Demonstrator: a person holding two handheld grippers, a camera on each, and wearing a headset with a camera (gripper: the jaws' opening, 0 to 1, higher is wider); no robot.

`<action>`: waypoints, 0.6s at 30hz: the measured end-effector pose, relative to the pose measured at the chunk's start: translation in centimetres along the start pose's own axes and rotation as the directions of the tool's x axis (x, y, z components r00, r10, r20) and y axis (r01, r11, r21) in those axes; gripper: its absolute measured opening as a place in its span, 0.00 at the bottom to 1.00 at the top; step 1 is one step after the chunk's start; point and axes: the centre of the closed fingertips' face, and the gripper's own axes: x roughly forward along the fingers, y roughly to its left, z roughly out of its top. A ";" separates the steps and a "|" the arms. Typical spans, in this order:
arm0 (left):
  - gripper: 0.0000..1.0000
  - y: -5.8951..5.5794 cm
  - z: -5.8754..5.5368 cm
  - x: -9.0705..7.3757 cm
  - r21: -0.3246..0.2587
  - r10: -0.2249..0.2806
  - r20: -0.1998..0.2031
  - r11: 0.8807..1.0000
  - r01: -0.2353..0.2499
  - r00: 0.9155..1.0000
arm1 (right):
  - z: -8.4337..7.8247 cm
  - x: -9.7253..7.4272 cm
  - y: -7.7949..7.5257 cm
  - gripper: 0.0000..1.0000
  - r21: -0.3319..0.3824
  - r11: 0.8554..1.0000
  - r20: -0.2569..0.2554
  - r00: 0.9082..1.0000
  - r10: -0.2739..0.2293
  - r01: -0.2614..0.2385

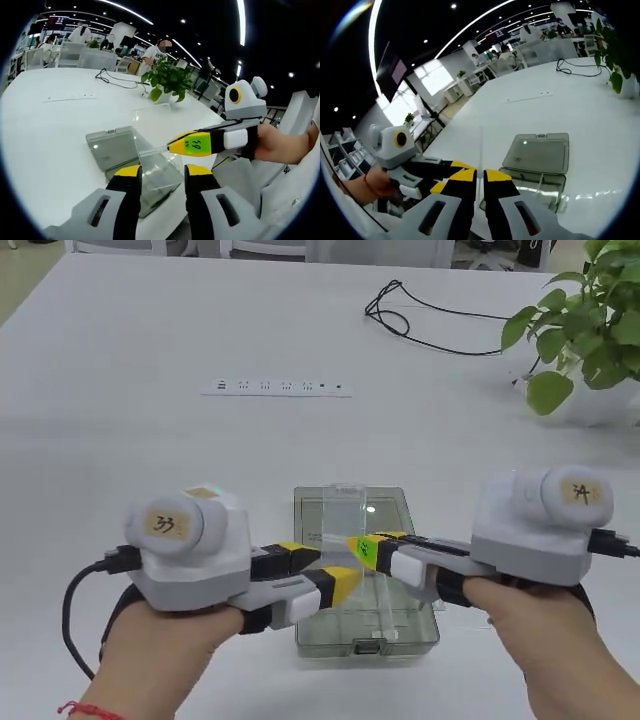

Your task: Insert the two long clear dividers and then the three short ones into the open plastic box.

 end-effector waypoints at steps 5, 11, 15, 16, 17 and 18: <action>0.36 -0.2 -0.1 0.0 0.007 -0.009 -0.004 1.000 0.009 1.000 | 0.1 0.2 0.0 0.06 0.006 1.000 -0.008 1.000 -0.001 0.001; 0.42 0.1 -0.4 -0.5 0.049 -0.015 -0.012 0.999 0.016 1.000 | 0.4 0.0 -0.1 0.07 0.014 1.000 -0.010 1.000 -0.002 0.002; 0.42 0.6 -0.9 -1.1 0.069 -0.020 -0.021 0.997 0.022 1.000 | 0.4 -0.1 -0.4 0.07 0.015 1.000 -0.018 1.000 -0.011 0.011; 0.44 0.7 -1.0 -1.2 0.075 -0.023 -0.024 0.997 0.025 0.999 | 0.5 -0.1 -0.5 0.07 0.011 1.000 -0.022 1.000 -0.014 0.014; 0.46 0.8 -1.1 -1.3 0.088 -0.025 -0.027 0.996 0.028 0.999 | 0.4 -0.1 -0.6 0.07 0.008 1.000 -0.025 1.000 -0.016 0.016; 0.48 0.8 -1.2 -1.4 0.100 -0.028 -0.026 0.995 0.030 0.999 | 0.5 -0.2 -0.7 0.07 0.008 1.000 -0.027 0.999 -0.018 0.018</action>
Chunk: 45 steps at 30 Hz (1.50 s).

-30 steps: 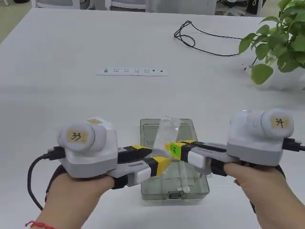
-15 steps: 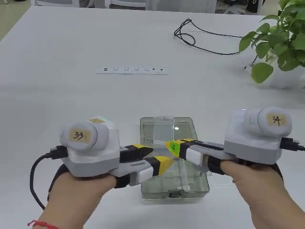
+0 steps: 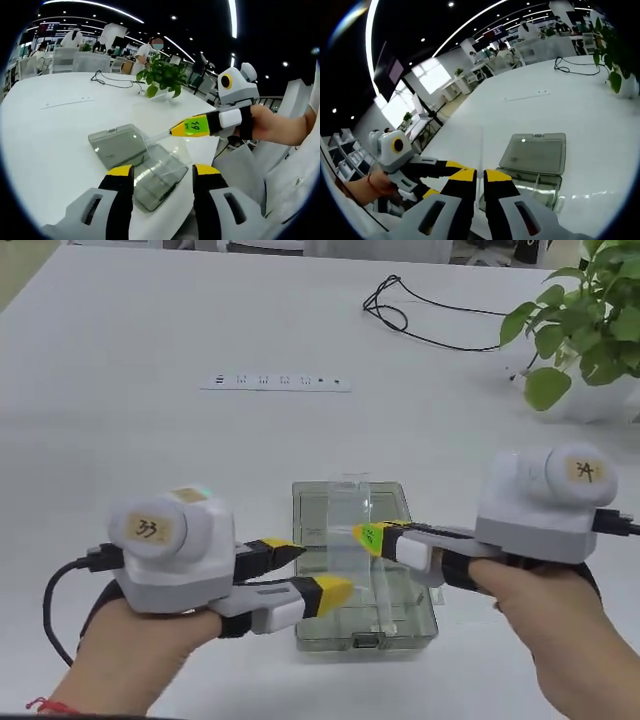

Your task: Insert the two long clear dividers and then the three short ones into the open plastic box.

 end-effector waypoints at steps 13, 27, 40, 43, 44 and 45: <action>0.68 1.5 -2.3 -1.1 0.100 -0.022 -0.049 0.995 0.026 0.999 | 0.6 0.3 -0.5 0.07 0.029 0.999 -0.044 0.999 -0.027 0.028; 0.97 1.4 -3.5 -1.5 0.255 -0.078 -0.052 0.963 0.089 0.996 | -0.3 0.7 -1.1 0.07 0.106 0.982 -0.192 0.972 -0.132 0.154; 1.00 2.1 -4.4 -1.5 0.299 -0.120 -0.077 0.944 0.138 0.990 | -3.0 1.8 -3.2 0.07 0.178 0.944 -0.363 0.910 -0.200 0.278; 1.00 1.9 -4.4 -1.5 0.304 -0.128 -0.078 0.942 0.145 0.989 | -3.7 2.1 -3.7 0.07 0.196 0.935 -0.391 0.898 -0.201 0.295; 1.00 1.9 -4.4 -1.5 0.305 -0.132 -0.078 0.941 0.150 0.988 | -3.9 2.3 -4.0 0.06 0.195 0.933 -0.401 0.892 -0.207 0.304; 1.00 1.9 -4.6 -1.4 0.305 -0.138 -0.081 0.939 0.157 0.987 | -4.0 2.4 -4.2 0.06 0.192 0.932 -0.405 0.890 -0.210 0.308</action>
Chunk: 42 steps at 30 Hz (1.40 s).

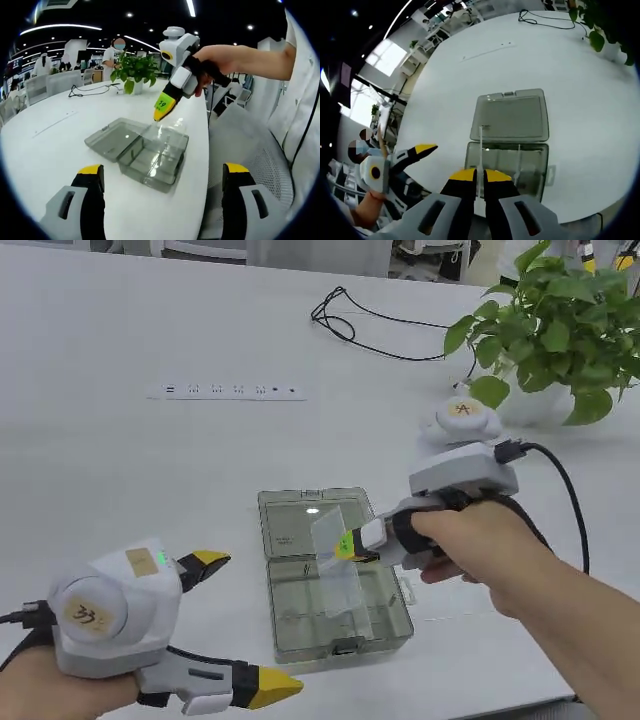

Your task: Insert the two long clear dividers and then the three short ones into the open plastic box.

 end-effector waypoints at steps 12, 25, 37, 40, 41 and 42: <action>1.00 0.0 -0.2 0.3 -0.009 -0.013 0.017 1.000 0.013 1.000 | -2.0 2.1 -1.2 0.06 0.057 0.998 -0.059 0.998 -0.037 0.040; 1.00 0.1 -0.3 0.5 -0.025 -0.017 0.022 1.000 0.018 1.000 | -2.5 3.4 -1.9 0.07 0.060 0.997 -0.066 0.996 -0.053 0.057; 1.00 0.1 -0.3 0.6 -0.035 -0.020 0.028 0.999 0.021 0.999 | -2.4 3.7 -1.6 0.06 0.018 0.997 -0.064 0.995 -0.072 0.074; 1.00 0.1 -0.4 0.6 -0.037 -0.019 0.028 0.999 0.021 0.999 | -2.4 3.7 -1.6 0.06 0.014 0.997 -0.062 0.995 -0.076 0.077; 1.00 0.1 -0.5 0.6 -0.038 -0.020 0.028 0.999 0.021 0.999 | -2.4 3.7 -1.6 0.06 0.013 0.997 -0.060 0.995 -0.078 0.078; 1.00 0.1 -0.5 0.6 -0.038 -0.020 0.027 0.999 0.021 0.999 | -2.3 3.7 -1.6 0.06 0.012 0.997 -0.056 0.995 -0.077 0.078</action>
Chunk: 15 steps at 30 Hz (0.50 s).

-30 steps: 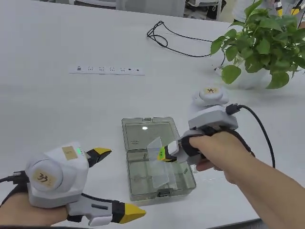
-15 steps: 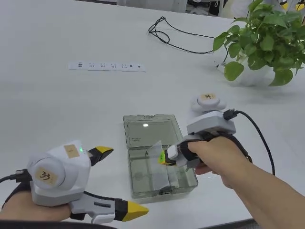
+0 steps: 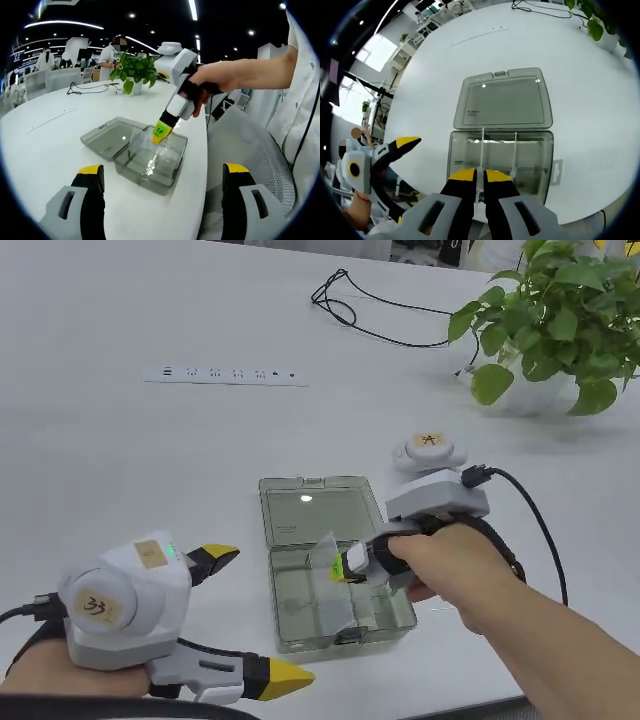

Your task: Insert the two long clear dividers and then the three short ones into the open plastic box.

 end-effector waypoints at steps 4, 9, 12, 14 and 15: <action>1.00 0.0 0.0 -0.1 -0.004 -0.001 0.004 1.000 0.001 1.000 | 0.1 -0.2 0.0 0.06 -0.006 1.000 0.004 1.000 -0.003 0.003; 1.00 -0.1 0.1 0.0 -0.006 0.001 0.007 1.000 -0.001 1.000 | -0.1 -0.1 0.0 0.07 -0.012 1.000 0.005 1.000 -0.009 0.009; 1.00 -0.1 0.0 0.0 -0.006 0.001 0.007 1.000 -0.001 1.000 | -0.1 -0.1 -0.1 0.07 -0.013 1.000 0.008 1.000 -0.011 0.011; 1.00 0.0 0.0 0.0 -0.006 0.001 0.008 1.000 -0.001 1.000 | -0.1 -0.1 0.0 0.07 -0.019 1.000 0.011 1.000 -0.011 0.012; 1.00 -0.1 0.0 0.0 -0.006 0.001 0.007 1.000 -0.001 1.000 | 0.0 -0.1 0.0 0.07 -0.022 1.000 0.014 1.000 -0.012 0.012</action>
